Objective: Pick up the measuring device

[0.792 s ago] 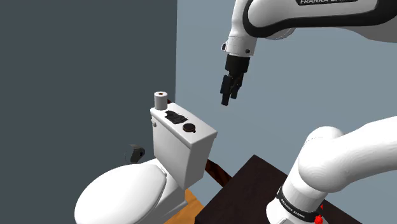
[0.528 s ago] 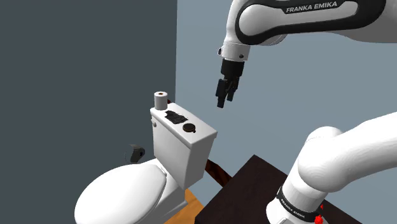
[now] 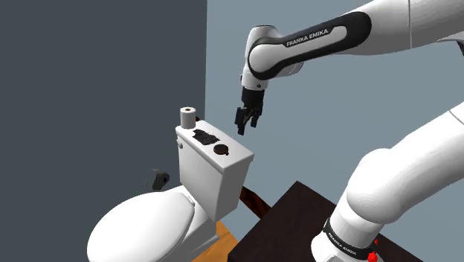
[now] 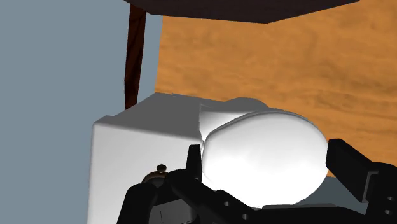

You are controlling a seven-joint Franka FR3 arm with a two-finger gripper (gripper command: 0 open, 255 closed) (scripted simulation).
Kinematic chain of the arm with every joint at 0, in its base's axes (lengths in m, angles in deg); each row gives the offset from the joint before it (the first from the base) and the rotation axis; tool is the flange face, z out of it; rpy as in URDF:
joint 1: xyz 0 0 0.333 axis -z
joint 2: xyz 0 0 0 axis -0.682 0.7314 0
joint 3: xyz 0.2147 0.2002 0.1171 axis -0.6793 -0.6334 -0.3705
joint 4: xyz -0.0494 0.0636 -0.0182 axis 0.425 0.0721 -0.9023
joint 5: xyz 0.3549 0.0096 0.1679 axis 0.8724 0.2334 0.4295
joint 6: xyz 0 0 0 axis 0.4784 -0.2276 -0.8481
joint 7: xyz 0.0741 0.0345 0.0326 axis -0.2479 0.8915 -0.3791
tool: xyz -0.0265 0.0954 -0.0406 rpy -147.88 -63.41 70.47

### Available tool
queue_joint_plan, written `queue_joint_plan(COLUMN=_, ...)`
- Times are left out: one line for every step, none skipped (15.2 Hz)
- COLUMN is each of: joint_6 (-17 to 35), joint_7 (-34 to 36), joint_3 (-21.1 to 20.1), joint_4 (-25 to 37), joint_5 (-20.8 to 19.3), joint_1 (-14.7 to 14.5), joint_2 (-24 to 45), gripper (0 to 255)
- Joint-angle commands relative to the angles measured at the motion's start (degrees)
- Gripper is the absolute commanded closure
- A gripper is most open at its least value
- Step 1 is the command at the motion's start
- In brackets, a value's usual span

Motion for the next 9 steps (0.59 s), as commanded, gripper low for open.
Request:
queue_joint_plan(joint_6=3.71, joint_7=0.13, joint_3=0.27, joint_4=0.28, joint_5=-0.59, joint_1=0.68, joint_2=3.83, gripper=0)
queue_joint_plan(joint_6=5.33, joint_7=0.33, joint_3=0.35, joint_4=0.77, joint_5=-0.86, joint_1=0.95, joint_2=5.90, gripper=0)
queue_joint_plan(joint_6=6.90, joint_7=0.54, joint_3=0.43, joint_4=1.34, joint_5=-1.14, joint_1=1.23, joint_2=7.99, gripper=0)
queue_joint_plan(joint_6=8.41, joint_7=0.76, joint_3=0.51, joint_4=1.99, joint_5=-1.42, joint_1=1.51, joint_2=10.10, gripper=0)
queue_joint_plan(joint_6=9.87, joint_7=0.99, joint_3=0.62, joint_4=2.71, joint_5=-1.71, joint_1=1.77, joint_2=12.22, gripper=0)
queue_joint_plan(joint_6=11.26, joint_7=1.23, joint_3=0.73, joint_4=3.50, joint_5=-2.01, joint_1=2.02, joint_2=14.36, gripper=0)
queue_joint_plan(joint_6=12.59, joint_7=1.48, joint_3=0.85, joint_4=4.37, joint_5=-2.30, joint_1=2.27, joint_2=16.51, gripper=0)
queue_joint_plan(joint_6=13.85, joint_7=1.73, joint_3=0.99, joint_4=5.31, joint_5=-2.60, joint_1=2.51, joint_2=18.66, gripper=0)
queue_joint_plan(joint_6=15.06, joint_7=1.98, joint_3=1.14, joint_4=6.31, joint_5=-2.90, joint_1=2.74, joint_2=20.82, gripper=0)
